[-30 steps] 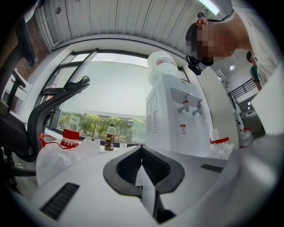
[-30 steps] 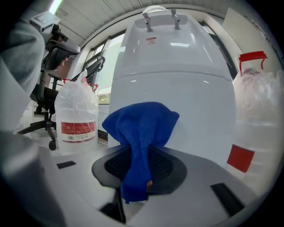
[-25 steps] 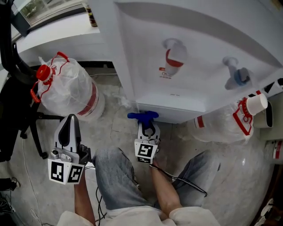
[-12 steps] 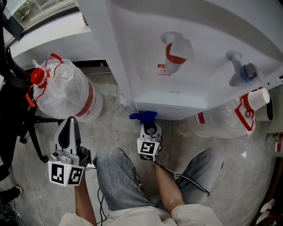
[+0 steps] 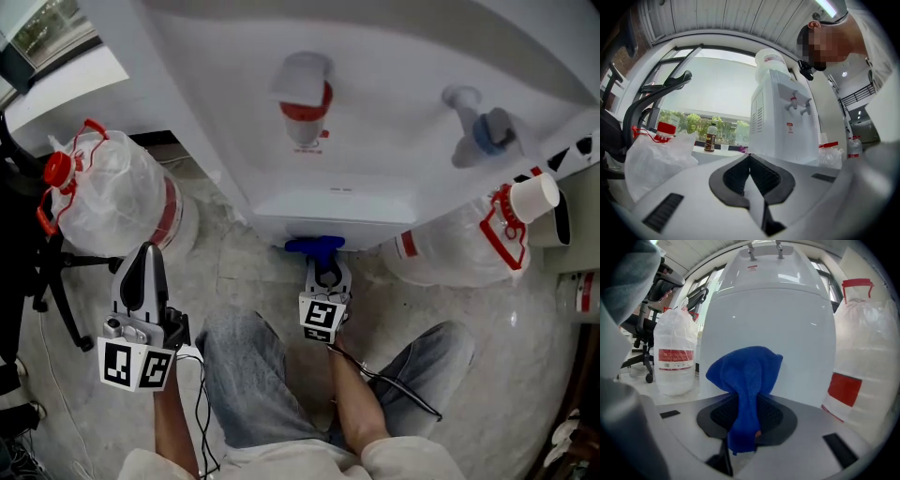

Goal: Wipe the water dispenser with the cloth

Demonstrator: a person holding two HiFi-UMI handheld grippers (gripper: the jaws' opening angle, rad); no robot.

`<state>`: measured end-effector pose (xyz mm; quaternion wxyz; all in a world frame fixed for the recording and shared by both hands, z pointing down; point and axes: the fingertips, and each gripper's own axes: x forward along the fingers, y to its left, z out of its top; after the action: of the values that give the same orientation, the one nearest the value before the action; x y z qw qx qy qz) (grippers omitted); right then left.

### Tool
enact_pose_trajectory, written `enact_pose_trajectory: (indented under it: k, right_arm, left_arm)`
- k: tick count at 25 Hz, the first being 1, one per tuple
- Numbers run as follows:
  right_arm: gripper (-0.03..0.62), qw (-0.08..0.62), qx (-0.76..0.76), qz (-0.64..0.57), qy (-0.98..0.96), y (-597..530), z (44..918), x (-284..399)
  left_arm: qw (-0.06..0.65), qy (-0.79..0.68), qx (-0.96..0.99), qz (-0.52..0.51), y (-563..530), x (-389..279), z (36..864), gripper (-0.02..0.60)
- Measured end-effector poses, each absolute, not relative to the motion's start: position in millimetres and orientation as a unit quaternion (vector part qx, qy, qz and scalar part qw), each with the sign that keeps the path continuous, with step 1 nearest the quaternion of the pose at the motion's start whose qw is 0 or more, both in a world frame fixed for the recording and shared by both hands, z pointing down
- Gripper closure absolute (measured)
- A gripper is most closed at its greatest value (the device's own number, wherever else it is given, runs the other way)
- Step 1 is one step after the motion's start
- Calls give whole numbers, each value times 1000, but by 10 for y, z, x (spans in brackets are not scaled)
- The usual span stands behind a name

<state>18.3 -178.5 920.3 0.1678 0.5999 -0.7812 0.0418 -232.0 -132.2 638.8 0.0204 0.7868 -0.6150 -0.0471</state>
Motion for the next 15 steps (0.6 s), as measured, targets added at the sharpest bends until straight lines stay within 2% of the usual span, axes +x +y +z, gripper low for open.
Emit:
enact_pose_trajectory:
  k: [11, 15]
  right_arm:
    - [484, 121, 666, 83, -731, -1751, 9266, 1326]
    - [484, 125, 667, 84, -729, -1775, 9326, 1442]
  left_arm:
    - [19, -590, 807, -34, -1401, -1795, 6443, 571]
    - [20, -592, 805, -29, -1366, -1773, 6448, 571]
